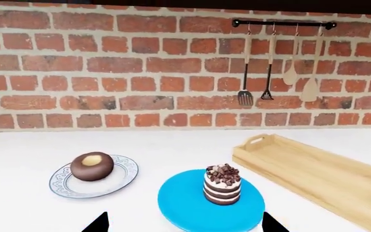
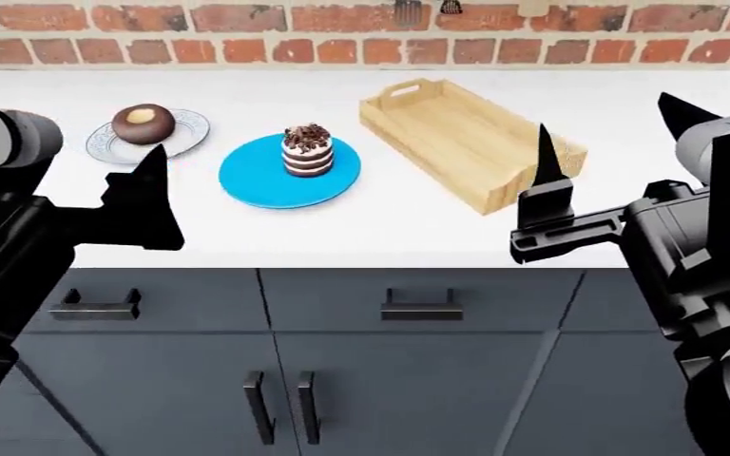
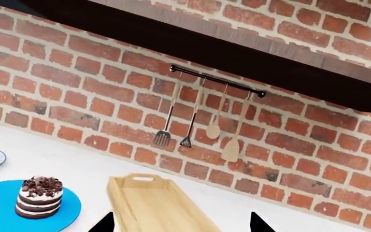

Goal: Move the dessert items from the plate to the tray.

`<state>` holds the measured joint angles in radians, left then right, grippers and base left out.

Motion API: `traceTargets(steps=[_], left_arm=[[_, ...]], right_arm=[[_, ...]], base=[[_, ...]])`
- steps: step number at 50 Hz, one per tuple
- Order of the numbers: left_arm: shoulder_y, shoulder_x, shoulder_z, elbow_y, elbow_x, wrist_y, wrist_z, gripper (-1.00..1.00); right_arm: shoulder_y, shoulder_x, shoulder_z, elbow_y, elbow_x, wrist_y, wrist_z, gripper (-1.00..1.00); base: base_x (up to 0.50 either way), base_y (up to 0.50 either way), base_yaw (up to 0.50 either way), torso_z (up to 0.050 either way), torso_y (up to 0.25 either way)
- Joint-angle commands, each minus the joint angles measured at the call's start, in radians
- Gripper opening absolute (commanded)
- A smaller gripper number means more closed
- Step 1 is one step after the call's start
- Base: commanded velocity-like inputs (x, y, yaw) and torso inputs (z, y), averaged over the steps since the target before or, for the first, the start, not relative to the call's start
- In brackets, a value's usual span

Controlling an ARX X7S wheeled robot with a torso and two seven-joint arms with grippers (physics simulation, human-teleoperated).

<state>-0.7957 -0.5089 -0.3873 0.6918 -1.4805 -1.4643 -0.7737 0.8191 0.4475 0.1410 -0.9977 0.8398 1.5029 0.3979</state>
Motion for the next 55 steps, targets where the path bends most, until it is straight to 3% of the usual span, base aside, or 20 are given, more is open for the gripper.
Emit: traceTargets(steps=[1, 32, 55], left_arm=[[-0.024, -0.022, 0.020, -0.026, -0.038, 0.018, -0.037, 1.00], [0.003, -0.060, 0.037, -0.024, -0.045, 0.076, -0.057, 1.00], [-0.009, -0.078, 0.066, -0.036, -0.054, 0.103, -0.068, 1.00]], right_arm=[[0.008, 0.008, -0.014, 0.018, 0.033, -0.014, 0.032, 1.00], [0.005, 0.035, -0.051, 0.040, 0.077, -0.077, 0.100, 1.00], [0.037, 0.044, -0.049, 0.057, 0.153, -0.077, 0.147, 1.00]], base=[[0.00, 0.50, 0.00, 0.000, 0.000], [0.02, 0.50, 0.00, 0.000, 0.000], [0.29, 0.04, 0.00, 0.000, 0.000]])
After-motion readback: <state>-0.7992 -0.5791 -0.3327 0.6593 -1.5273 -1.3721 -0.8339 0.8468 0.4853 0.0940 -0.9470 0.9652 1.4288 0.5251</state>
